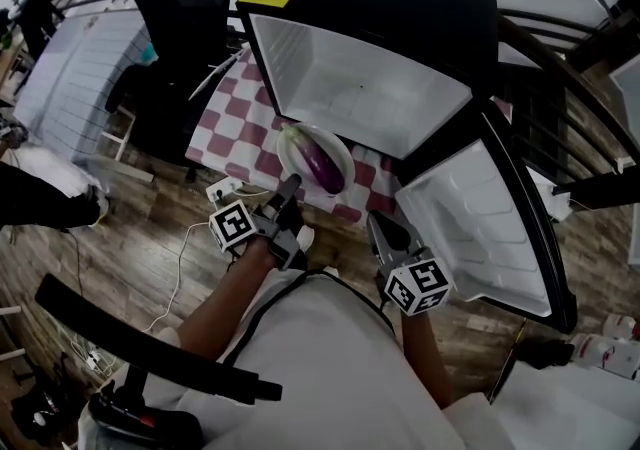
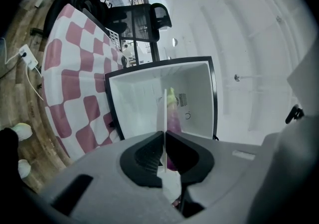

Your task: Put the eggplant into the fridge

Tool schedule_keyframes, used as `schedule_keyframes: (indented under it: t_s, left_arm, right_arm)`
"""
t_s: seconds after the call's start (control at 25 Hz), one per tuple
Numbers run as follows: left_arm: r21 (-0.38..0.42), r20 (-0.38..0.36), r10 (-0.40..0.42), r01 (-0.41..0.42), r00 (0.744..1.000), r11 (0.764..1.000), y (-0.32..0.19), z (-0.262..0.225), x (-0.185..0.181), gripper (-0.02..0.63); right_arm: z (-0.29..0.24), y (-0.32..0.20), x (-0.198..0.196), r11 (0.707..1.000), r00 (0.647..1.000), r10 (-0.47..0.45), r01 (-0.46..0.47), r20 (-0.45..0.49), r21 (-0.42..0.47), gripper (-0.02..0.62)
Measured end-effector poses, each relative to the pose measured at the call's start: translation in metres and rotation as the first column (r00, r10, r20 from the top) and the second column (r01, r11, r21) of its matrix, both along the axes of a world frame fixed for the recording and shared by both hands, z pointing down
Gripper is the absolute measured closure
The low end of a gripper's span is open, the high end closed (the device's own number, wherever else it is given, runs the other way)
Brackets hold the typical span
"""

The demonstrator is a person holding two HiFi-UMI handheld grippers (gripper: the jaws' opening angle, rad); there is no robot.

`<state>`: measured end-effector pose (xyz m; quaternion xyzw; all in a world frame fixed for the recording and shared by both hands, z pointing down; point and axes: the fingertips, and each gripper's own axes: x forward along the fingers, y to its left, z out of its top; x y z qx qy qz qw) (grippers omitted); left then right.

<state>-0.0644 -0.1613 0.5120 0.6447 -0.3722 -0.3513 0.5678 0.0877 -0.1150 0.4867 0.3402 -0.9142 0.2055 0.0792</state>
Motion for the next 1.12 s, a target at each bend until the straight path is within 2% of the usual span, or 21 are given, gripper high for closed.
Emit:
schedule_keyframes:
  t_s: [0.36, 0.84, 1.12]
  left_arm:
    - [-0.012, -0.006, 0.084, -0.084, 0.996, 0.996, -0.031, 0.004, -0.011, 0.583]
    - [-0.023, -0.02, 0.218, -0.219, 0.976, 0.976, -0.079, 0.022, -0.026, 0.582]
    - [-0.076, 0.042, 0.287, -0.284, 0.957, 0.956, -0.102, 0.051, -0.029, 0.583]
  right_arm:
    - [-0.004, -0.031, -0.021, 0.998, 0.998, 0.067, -0.067, -0.01, 0.008, 0.589]
    - [0.004, -0.063, -0.035, 0.977, 0.976, 0.212, -0.213, -0.047, 0.001, 0.589]
    - [0.008, -0.083, -0.047, 0.963, 0.962, 0.268, -0.268, -0.057, 0.01, 0.589]
